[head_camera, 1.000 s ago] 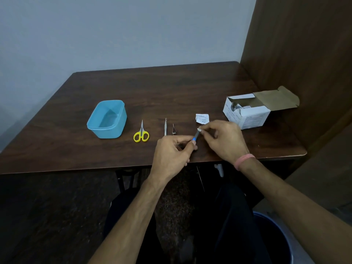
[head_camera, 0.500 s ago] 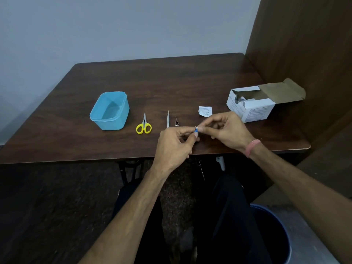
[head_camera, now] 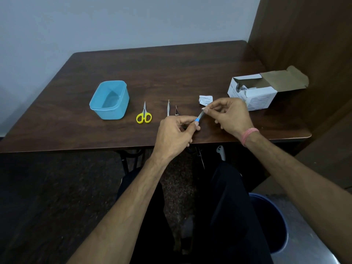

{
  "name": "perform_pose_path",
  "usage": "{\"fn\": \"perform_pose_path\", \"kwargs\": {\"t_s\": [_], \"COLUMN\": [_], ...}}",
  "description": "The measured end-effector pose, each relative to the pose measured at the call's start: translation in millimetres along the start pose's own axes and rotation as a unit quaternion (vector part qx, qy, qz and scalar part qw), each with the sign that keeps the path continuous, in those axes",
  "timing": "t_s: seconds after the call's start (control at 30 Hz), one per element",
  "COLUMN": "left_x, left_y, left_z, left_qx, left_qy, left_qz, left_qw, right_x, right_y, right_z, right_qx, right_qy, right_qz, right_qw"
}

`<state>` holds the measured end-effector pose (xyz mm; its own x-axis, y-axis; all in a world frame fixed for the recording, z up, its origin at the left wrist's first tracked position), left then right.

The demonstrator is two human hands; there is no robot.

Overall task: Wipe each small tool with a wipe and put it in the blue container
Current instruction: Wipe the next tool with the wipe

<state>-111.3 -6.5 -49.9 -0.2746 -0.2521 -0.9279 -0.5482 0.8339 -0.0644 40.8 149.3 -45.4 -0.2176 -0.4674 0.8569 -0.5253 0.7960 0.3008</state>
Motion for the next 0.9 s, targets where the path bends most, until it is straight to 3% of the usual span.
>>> {"fn": "perform_pose_path", "kwargs": {"t_s": [0.2,0.33,0.73,0.9], "left_x": [-1.2,-0.5,2.7,2.4], "left_y": [-1.0,-1.2,1.3,0.5], "left_z": [-0.9,-0.4,1.3,1.5], "left_qx": [0.005,0.007,0.011,0.01], "left_qy": [0.012,0.016,0.002,-0.001], "left_qz": [0.016,0.023,0.012,0.011], "left_qw": [1.0,1.0,1.0,1.0], "right_x": [15.0,15.9,-3.0,0.7], "right_y": [-6.8,-6.4,3.8,1.7], "right_z": [13.5,14.3,0.7,1.9], "right_qx": [0.116,0.142,-0.003,0.001], "right_qy": [0.066,0.085,0.021,0.0], "right_qz": [-0.048,-0.058,0.006,-0.001], "right_qw": [0.99,0.985,1.0,1.0]}}
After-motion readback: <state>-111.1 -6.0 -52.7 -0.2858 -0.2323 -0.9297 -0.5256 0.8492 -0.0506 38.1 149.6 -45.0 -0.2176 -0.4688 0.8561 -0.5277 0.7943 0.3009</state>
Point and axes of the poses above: each hand's wrist, its own y-axis towards the middle knuckle, its own z-axis out of the palm, x = y × z, the point moved 8 cm from there along y, towards the middle knuckle, and after that the axes turned 10 degrees about -z, right-handed, at the moved point
